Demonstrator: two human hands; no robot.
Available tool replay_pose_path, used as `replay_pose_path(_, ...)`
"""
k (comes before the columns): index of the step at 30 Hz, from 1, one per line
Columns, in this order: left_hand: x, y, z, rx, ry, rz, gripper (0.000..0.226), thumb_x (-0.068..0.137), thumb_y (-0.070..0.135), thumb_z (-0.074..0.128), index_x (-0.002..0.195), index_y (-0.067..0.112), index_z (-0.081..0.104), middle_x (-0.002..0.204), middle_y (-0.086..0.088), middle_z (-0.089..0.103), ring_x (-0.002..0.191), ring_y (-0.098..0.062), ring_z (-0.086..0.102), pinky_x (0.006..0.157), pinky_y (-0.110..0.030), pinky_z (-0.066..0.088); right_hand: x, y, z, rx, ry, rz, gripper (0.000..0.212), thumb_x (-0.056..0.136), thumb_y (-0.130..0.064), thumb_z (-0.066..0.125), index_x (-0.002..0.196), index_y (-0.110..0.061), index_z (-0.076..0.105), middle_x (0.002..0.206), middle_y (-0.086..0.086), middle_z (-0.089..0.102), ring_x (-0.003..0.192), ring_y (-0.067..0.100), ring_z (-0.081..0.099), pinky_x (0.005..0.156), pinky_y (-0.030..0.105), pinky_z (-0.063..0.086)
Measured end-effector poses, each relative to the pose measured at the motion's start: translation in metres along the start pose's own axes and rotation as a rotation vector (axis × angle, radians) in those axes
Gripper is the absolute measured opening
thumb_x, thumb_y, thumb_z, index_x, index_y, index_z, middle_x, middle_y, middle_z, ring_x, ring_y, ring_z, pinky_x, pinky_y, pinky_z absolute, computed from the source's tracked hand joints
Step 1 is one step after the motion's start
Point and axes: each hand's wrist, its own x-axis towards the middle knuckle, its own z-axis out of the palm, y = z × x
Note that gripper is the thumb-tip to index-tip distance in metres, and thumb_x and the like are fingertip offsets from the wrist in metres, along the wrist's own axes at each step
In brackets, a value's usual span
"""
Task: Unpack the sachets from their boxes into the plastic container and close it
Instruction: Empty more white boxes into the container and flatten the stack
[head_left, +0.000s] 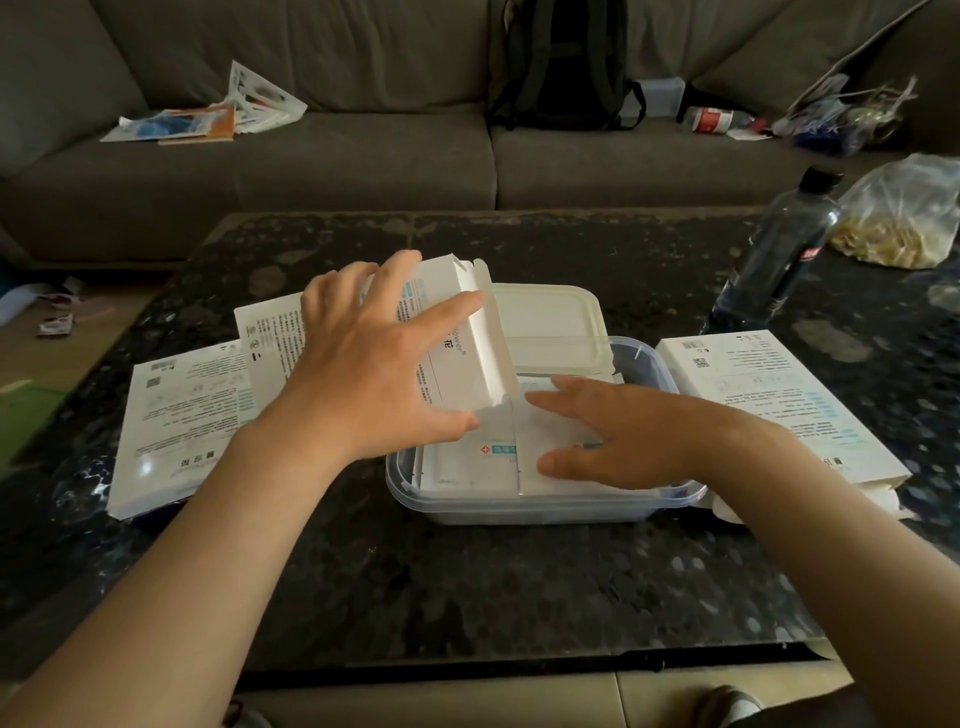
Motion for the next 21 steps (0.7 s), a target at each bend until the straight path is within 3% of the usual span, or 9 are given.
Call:
replay_pose_path(9, 0.0002, -0.0011, -0.0002, 0.001, -0.014, -0.005, 0.104, 0.056, 0.078, 0.067, 0.151, 0.042, 0.045, 0.160, -0.010, 0.029, 0.141, -0.043, 0.030, 0.115, -0.065, 0.021, 0.0075, -0.0001, 0.0018, -0.089, -0.060, -0.022, 0.082, 0.090, -0.066, 0.051, 0.156, -0.047, 0.006, 0.167, -0.015, -0.004, 0.155, 0.017, 0.002, 0.123, 0.044, 0.014)
replay_pose_path(21, -0.0003, -0.0019, -0.0003, 0.009, -0.020, -0.011, 0.105, 0.055, 0.079, 0.067, 0.151, 0.043, 0.045, 0.160, -0.010, 0.029, 0.141, -0.043, 0.031, 0.116, -0.064, 0.022, 0.0070, 0.0018, -0.0025, -0.066, -0.052, 0.020, 0.083, 0.087, -0.064, 0.061, 0.154, -0.048, 0.015, 0.166, -0.012, 0.009, 0.151, 0.023, 0.021, 0.120, 0.045, 0.024)
